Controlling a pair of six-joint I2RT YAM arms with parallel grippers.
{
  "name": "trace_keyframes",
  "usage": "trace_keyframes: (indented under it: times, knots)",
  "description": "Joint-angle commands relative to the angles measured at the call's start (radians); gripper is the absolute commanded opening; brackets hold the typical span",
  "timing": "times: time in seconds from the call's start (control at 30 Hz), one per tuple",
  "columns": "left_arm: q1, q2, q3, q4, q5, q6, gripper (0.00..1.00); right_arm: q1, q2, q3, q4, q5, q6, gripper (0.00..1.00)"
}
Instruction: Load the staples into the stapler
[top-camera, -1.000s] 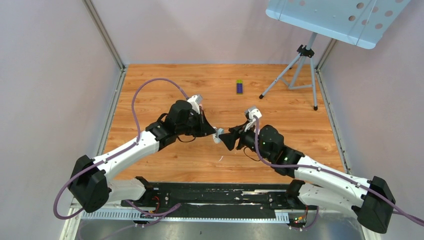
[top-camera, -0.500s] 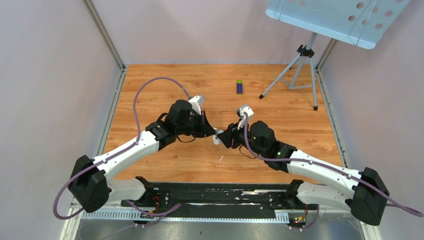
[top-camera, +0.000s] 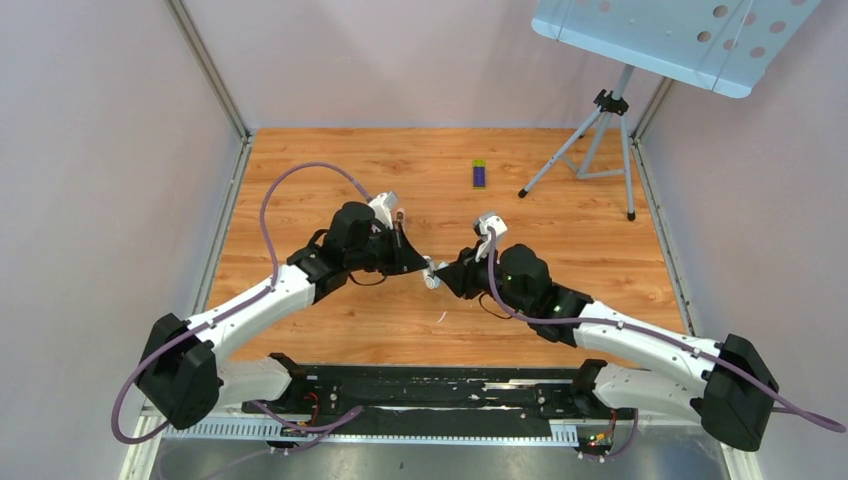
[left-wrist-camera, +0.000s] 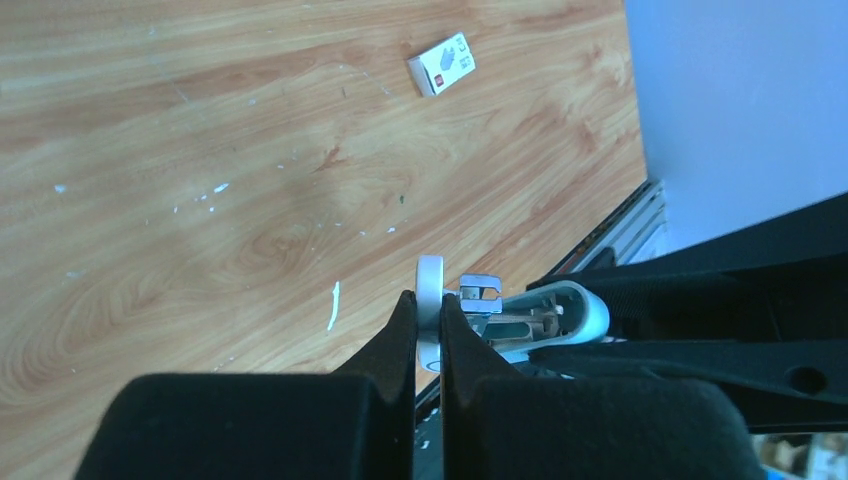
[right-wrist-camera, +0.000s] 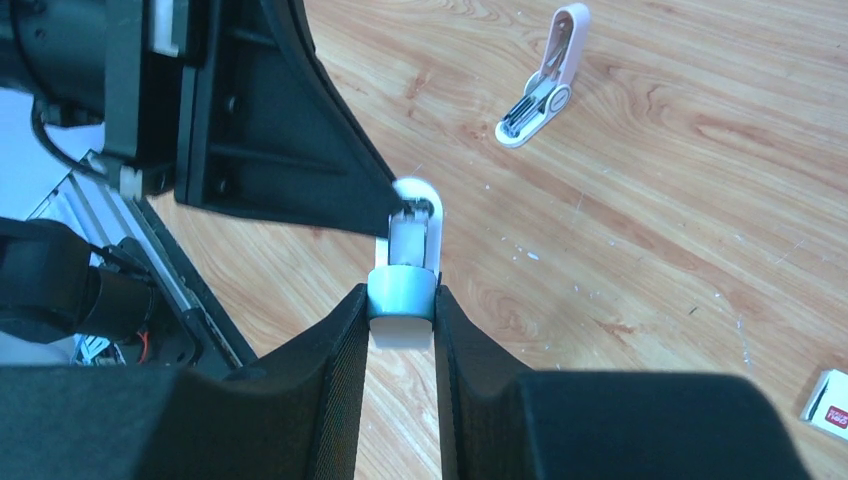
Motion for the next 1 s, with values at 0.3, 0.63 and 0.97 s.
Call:
trace_keyframes:
  times: [0.3, 0.63, 0.97]
  knots:
    - [0.111, -0.125, -0.104, 0.11, -0.057, -0.221, 0.0, -0.004, -0.081, -0.221, 0.151, -0.114, 0.038, 0.2]
    - [0.111, -0.195, -0.15, 0.208, -0.079, -0.282, 0.0, -0.004, -0.118, -0.295, 0.195, -0.08, 0.077, 0.29]
    - [0.111, -0.249, -0.175, 0.193, -0.139, -0.197, 0.0, -0.005, -0.242, -0.282, 0.17, 0.004, 0.183, 0.72]
